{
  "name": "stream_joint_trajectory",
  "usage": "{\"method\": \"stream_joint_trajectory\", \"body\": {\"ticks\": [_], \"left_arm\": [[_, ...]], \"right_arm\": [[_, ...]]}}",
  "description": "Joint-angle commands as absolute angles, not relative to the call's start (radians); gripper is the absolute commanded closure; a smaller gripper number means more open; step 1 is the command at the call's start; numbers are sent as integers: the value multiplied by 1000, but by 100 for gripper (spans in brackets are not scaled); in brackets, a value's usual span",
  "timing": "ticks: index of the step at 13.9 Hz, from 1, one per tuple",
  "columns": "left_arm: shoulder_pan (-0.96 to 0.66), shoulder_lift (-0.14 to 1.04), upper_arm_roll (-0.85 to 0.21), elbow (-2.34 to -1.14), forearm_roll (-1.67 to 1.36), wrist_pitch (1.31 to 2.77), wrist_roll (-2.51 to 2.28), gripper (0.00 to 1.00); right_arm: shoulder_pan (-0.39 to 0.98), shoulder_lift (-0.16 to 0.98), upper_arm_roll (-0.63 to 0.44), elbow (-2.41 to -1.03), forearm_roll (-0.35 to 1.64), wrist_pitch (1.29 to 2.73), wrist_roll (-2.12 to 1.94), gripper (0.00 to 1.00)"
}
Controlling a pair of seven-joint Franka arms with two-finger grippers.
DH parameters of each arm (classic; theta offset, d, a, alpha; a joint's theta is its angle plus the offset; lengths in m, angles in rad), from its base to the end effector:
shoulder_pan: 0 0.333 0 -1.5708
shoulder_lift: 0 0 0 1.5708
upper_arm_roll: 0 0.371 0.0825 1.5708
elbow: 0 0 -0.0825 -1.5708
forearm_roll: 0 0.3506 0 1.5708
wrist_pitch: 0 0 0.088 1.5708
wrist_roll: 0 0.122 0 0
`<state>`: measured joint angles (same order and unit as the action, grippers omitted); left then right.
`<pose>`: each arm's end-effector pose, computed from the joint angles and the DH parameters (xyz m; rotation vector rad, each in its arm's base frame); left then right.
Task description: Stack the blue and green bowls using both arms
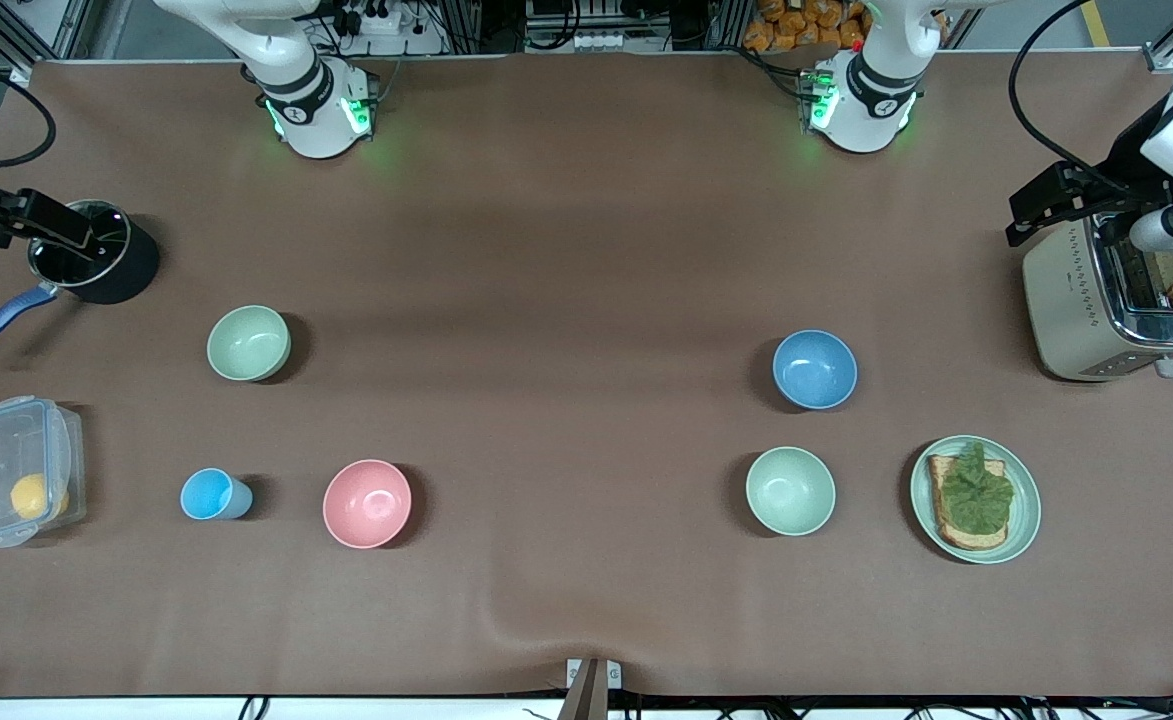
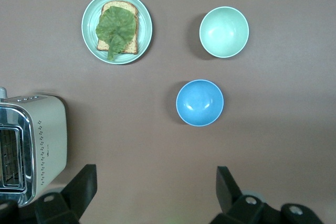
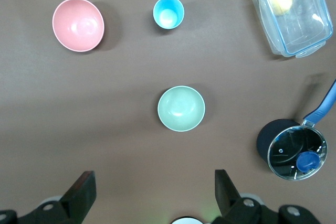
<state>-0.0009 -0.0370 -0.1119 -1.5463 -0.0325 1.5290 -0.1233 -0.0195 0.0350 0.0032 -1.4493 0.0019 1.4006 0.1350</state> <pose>0.5002 -0.0622 0.6904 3.1110 0.0138 0.0249 0.5150 -0.0082 0.6844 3.1269 -0.2366 -0.1313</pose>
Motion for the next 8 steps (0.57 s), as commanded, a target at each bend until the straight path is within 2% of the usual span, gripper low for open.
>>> {"method": "stream_joint_trajectory", "body": {"ticks": [1,8], "left_arm": [[0,-63,-117,-1565,-40,1528,-130,0],[3,-63,-118,-1568,-46,1526,-114,0]], "right_arm": [[-32,23,9,-1460,-12,1396,146,0],[-57,84,9,-1466,-2,1405,140,0]]}}
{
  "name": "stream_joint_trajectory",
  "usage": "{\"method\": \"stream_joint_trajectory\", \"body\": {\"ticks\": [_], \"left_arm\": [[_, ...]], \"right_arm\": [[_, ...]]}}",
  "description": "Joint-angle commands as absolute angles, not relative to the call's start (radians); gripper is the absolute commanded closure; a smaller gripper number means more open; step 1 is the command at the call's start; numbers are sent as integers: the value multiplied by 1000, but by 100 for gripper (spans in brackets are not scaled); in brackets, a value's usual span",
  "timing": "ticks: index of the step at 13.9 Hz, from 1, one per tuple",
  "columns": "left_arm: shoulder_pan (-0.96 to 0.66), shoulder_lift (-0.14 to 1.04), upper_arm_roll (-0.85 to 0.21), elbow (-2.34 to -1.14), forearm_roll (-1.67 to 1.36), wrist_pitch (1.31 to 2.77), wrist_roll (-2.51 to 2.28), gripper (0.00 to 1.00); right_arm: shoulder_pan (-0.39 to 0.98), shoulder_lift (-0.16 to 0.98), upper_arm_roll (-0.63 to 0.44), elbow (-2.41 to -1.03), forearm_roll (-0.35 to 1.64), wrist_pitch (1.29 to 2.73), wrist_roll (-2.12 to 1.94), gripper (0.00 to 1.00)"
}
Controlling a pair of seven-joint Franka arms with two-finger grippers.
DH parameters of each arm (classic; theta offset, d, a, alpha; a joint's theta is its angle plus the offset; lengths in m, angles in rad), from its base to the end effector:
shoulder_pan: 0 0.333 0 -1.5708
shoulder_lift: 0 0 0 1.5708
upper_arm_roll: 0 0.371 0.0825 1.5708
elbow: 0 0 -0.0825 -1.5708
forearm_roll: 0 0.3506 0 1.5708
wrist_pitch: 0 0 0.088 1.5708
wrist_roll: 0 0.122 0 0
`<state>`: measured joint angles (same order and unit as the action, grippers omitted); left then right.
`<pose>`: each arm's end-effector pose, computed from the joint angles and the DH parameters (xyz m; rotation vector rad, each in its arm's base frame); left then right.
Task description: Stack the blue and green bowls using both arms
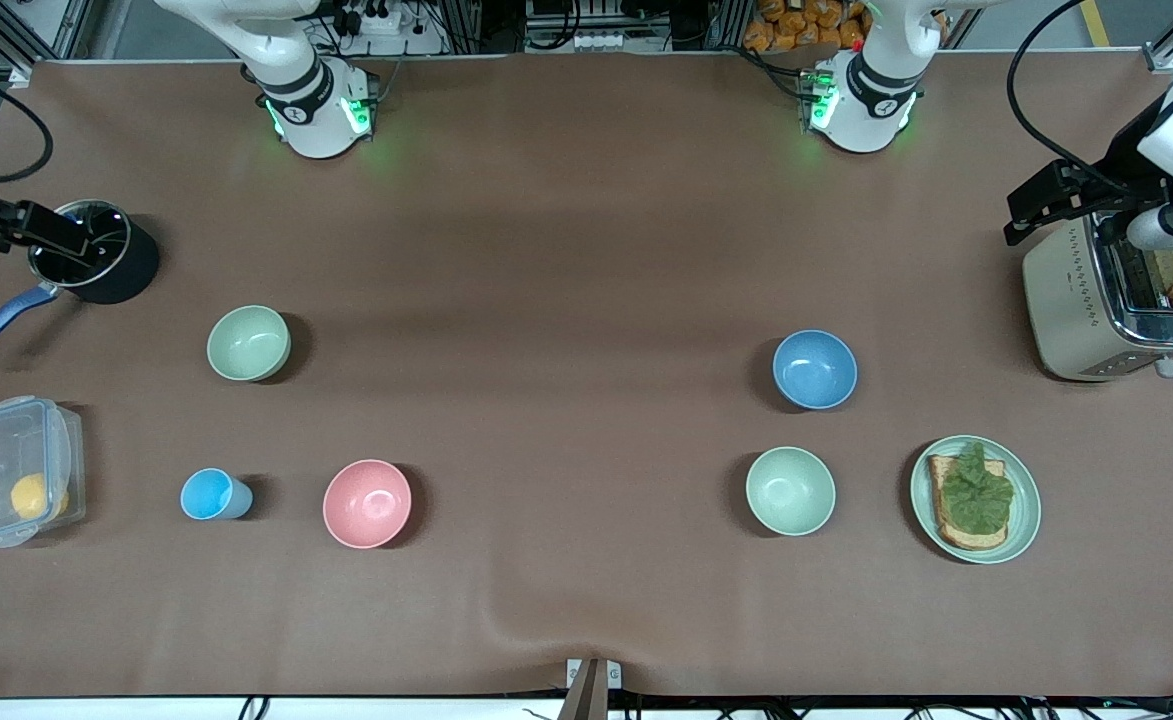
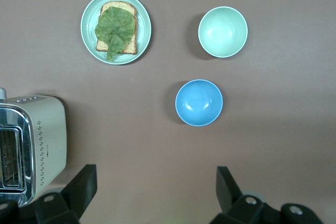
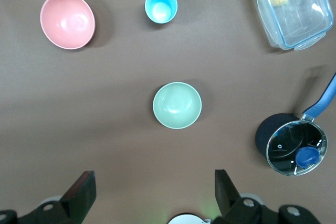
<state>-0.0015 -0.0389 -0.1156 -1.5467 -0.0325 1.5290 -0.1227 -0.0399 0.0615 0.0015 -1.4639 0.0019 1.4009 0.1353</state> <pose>0.4993 -0.0644 0.6911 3.1112 0.0061 0.0271 0.5234 -0.0199 0.6646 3.1197 -0.2713 -0.1951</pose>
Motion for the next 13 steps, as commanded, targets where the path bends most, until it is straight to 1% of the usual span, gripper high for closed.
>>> {"method": "stream_joint_trajectory", "body": {"ticks": [1,3,6,9,12,13], "left_arm": [[3,-63,-118,-1568,-46,1525,-114,0],[3,-55,-114,-1563,-46,1526,-114,0],[25,13,-104,-1539,-49,1534,-114,0],[60,63,-100,-1548,-52,1534,-86,0],[51,197,-101,-1551,-52,1543,-81,0],[51,227,-104,-1557,-52,1560,-81,0]], "right_arm": [[-73,93,9,-1479,0,1408,137,0],[-90,92,9,-1558,12,1463,100,0],[-118,84,9,-1678,14,1578,97,0],[-138,81,9,-1804,14,1679,81,0],[-147,80,9,-1934,14,1846,42,0],[-173,81,9,-1977,14,1909,2,0]]}}
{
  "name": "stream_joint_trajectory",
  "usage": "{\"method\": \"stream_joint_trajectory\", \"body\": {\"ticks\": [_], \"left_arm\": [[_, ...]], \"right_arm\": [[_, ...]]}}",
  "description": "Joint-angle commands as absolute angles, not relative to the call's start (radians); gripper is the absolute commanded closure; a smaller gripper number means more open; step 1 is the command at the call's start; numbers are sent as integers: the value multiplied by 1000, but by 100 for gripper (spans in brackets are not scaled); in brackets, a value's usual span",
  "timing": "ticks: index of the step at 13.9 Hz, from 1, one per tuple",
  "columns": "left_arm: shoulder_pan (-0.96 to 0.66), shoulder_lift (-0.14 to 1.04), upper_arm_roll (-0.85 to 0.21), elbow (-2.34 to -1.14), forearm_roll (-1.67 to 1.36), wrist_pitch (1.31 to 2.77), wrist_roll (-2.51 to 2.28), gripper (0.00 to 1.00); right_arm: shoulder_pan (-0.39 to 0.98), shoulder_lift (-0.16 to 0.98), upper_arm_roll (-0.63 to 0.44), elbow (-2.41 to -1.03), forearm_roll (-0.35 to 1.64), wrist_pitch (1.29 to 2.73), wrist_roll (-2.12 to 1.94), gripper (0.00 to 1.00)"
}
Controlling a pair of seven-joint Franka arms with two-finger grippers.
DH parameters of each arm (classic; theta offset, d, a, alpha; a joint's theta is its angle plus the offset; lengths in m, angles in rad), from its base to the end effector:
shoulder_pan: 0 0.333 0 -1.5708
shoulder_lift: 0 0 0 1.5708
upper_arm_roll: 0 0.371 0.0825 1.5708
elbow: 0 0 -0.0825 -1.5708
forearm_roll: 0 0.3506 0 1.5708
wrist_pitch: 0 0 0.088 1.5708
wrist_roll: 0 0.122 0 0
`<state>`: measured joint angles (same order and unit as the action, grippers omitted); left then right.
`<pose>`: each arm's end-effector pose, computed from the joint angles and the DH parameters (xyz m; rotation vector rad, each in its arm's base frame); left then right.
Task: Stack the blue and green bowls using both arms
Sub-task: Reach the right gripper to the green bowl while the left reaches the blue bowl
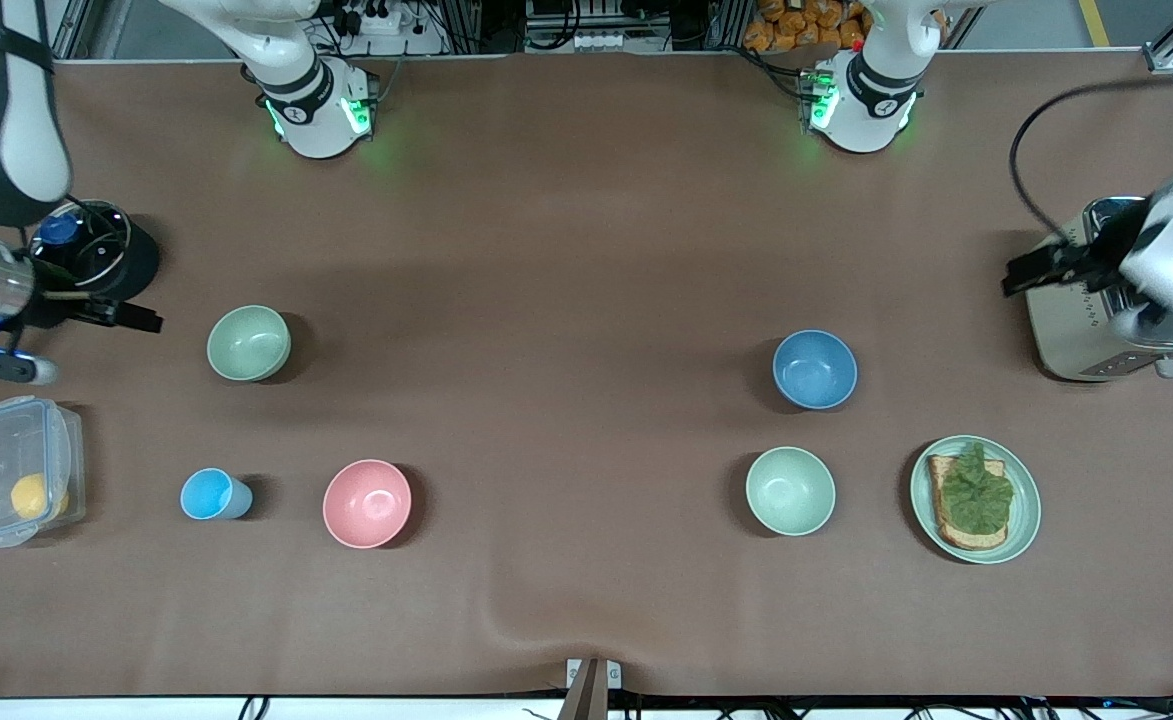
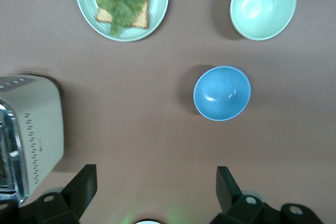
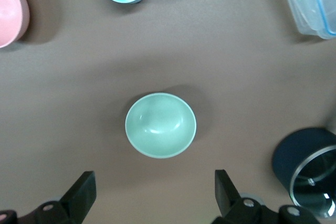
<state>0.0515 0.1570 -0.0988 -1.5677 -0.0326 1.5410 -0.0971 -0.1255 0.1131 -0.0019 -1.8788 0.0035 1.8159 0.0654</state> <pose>0.5620 -0.0262 0.5788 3.0925 0.0798 -0.2884 0.5385 -0.0686 0.4888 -3.1063 0.3022 0.2751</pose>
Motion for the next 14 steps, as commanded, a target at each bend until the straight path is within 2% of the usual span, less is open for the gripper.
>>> {"method": "stream_joint_trajectory", "body": {"ticks": [1,4,7,9,11,14], "left_arm": [[52,265,-107,-1557,-54,1586,-81,0],[29,336,-132,-1604,-52,1647,-86,0],[32,333,-156,-1760,-54,1826,-86,0],[31,336,-173,-1851,-54,1964,-97,0],[28,377,-175,-1890,-54,2063,-98,0],[17,445,-173,-1893,-52,2083,-110,0]], "right_arm": [[-190,84,11,-2008,14,1949,-21,0],[-210,107,11,-2100,15,2073,-26,0],[-227,110,11,-2238,17,2239,-37,0],[-227,150,11,-2249,63,2249,-41,0],[-232,190,11,-2249,77,2256,-67,0],[-323,279,11,-2261,113,2350,-223,0]]}}
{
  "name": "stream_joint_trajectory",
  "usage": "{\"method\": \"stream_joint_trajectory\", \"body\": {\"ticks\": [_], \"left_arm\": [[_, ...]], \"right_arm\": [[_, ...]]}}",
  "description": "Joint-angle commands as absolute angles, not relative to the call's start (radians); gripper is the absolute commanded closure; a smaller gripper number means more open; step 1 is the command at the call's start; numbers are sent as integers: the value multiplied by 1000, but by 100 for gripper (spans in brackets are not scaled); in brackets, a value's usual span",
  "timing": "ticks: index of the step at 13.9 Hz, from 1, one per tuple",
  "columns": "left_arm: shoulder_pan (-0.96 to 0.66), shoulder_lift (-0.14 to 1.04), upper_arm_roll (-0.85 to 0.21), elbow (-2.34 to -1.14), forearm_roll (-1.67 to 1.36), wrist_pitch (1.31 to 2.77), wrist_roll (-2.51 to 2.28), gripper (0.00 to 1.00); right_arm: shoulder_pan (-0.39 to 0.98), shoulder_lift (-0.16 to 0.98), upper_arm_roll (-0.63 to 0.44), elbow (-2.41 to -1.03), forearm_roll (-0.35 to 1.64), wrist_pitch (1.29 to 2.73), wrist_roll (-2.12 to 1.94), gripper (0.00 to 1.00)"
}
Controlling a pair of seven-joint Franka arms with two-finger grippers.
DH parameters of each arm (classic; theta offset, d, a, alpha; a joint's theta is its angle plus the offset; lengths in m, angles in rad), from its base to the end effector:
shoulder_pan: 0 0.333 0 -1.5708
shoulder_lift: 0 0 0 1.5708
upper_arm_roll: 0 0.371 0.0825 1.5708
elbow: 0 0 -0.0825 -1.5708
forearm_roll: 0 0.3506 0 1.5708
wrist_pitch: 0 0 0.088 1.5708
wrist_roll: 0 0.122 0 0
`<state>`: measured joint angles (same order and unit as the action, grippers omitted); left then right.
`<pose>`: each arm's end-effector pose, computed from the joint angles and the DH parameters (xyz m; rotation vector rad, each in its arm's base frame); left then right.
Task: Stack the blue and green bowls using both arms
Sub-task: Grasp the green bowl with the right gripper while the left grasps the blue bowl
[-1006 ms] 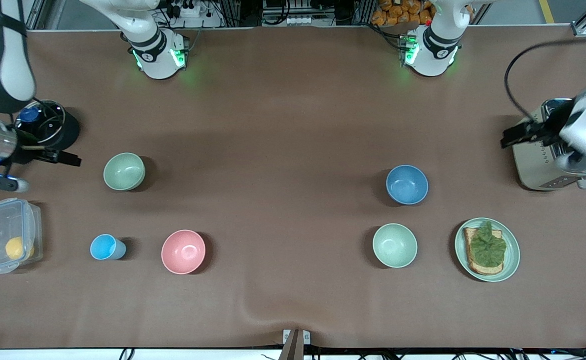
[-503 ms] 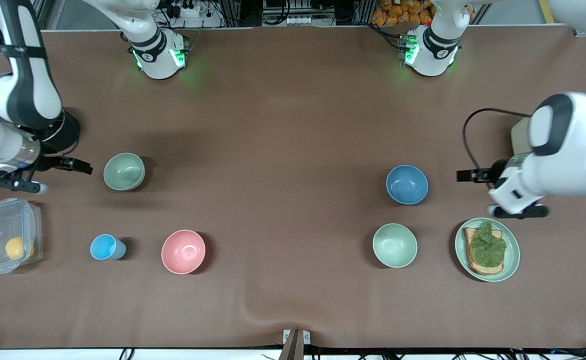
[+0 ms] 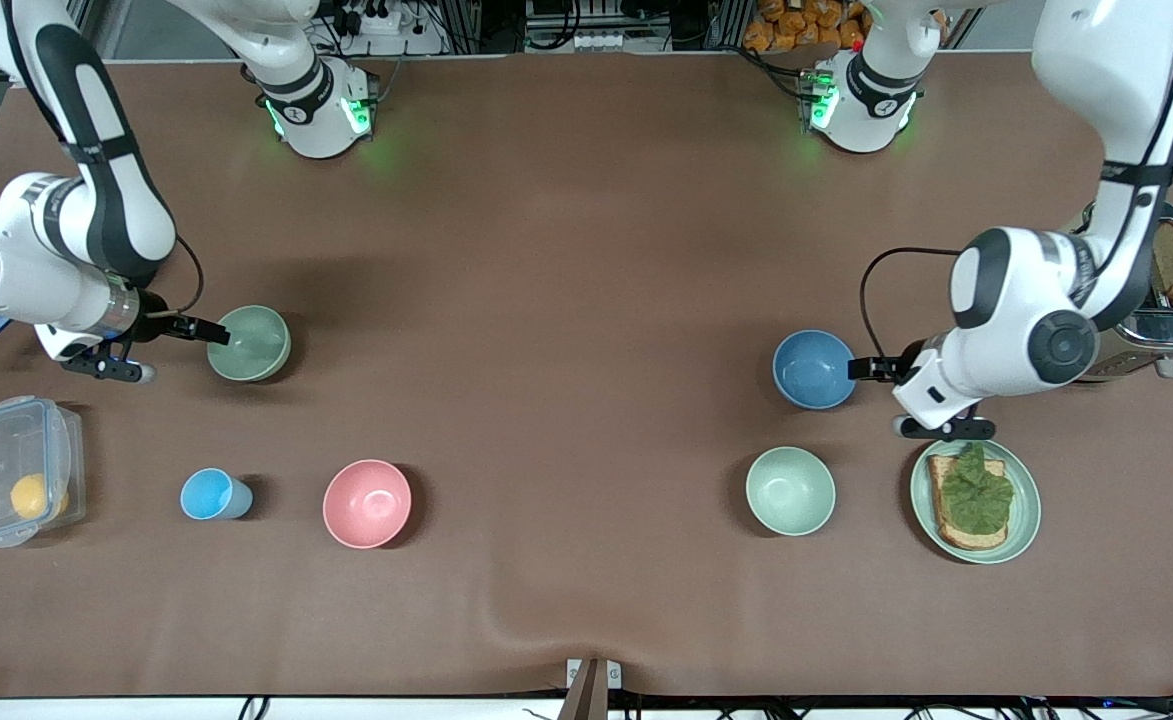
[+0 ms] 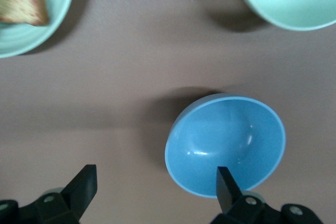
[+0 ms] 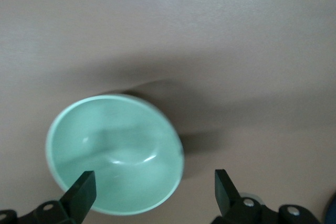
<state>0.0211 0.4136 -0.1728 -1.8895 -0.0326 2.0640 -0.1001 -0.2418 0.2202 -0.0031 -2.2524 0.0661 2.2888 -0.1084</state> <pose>0.5912 -0.0841 0.3306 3.0514 -0.0406 -0.3741 0.4934 -0.1210 0.3172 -3.0407 0.2814 0.2648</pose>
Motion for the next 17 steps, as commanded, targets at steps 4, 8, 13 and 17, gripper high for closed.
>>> {"method": "stream_joint_trajectory", "body": {"ticks": [4,8,13,17], "left_arm": [[-14,511,-170,-1898,-38,2083,-205,0],[-26,538,-169,-1896,-23,2085,-222,0],[-23,561,-169,-1898,-23,2091,-224,0],[-20,561,-167,-1899,-23,2089,-236,72]], "right_arm": [[-344,333,11,-2276,271,2408,-310,32],[-339,333,11,-2275,282,2388,-304,96],[-319,322,15,-2133,282,2119,-122,100],[-270,301,18,-2022,282,1912,21,100]]}}
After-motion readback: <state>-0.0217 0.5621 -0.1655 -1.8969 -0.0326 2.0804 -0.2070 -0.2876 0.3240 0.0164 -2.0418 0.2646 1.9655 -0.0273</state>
